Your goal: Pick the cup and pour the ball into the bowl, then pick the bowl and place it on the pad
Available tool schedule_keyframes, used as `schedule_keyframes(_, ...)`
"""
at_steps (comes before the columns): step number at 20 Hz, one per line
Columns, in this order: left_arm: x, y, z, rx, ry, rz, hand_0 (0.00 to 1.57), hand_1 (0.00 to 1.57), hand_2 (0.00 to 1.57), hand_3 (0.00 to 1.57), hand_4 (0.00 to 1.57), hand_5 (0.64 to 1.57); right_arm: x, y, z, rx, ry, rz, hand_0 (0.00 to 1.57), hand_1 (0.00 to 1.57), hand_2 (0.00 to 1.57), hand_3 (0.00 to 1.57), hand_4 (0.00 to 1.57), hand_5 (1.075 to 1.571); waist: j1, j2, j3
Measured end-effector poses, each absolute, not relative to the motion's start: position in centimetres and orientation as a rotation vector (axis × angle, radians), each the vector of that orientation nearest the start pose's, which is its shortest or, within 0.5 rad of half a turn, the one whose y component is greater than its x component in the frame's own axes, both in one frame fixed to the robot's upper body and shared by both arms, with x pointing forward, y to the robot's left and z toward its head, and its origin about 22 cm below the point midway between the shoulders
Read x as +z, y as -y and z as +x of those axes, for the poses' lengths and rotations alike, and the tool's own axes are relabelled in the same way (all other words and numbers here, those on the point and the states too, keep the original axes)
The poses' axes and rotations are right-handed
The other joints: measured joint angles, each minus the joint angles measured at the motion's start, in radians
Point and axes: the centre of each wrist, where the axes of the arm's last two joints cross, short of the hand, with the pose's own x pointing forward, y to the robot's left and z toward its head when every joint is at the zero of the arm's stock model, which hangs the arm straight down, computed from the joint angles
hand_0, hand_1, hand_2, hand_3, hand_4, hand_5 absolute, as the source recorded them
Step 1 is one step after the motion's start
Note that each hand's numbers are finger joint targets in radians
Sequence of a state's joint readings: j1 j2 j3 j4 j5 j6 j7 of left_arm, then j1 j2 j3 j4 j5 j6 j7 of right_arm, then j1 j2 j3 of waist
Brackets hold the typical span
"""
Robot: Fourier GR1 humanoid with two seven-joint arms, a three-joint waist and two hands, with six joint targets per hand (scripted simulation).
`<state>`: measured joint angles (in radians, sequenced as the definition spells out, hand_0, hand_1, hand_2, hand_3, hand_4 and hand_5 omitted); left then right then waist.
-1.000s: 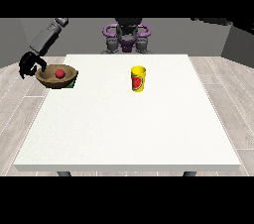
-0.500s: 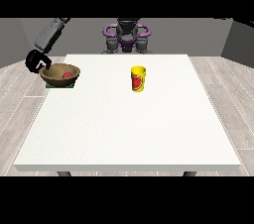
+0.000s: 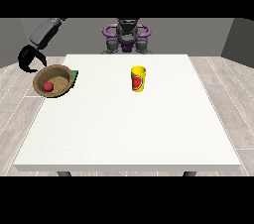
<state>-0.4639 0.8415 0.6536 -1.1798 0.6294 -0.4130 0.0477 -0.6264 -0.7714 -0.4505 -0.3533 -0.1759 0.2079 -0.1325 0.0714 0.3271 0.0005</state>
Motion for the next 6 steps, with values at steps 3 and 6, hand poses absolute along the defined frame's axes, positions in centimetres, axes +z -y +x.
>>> schedule_keyframes(3, 24.7, -48.9, 27.8, 0.087, 2.039, 0.047, 0.0, 0.0, 0.0, 0.0, 0.98, 1.57, 8.1, 52.5, 30.8, -0.285, 1.301, -0.425, 0.0, 0.0, 0.0, 0.0, 0.0, 1.416, 0.003, -0.067, 0.0017)
schedule_keyframes(6, 22.8, -47.5, 28.8, 0.098, 1.947, 0.018, 0.0, 0.0, 0.0, 0.0, 0.98, 1.57, 9.8, 52.1, 32.0, -0.241, 1.319, -0.395, 0.0, 0.0, 0.0, 0.0, 0.7, 1.219, -0.017, -0.171, 0.0005)
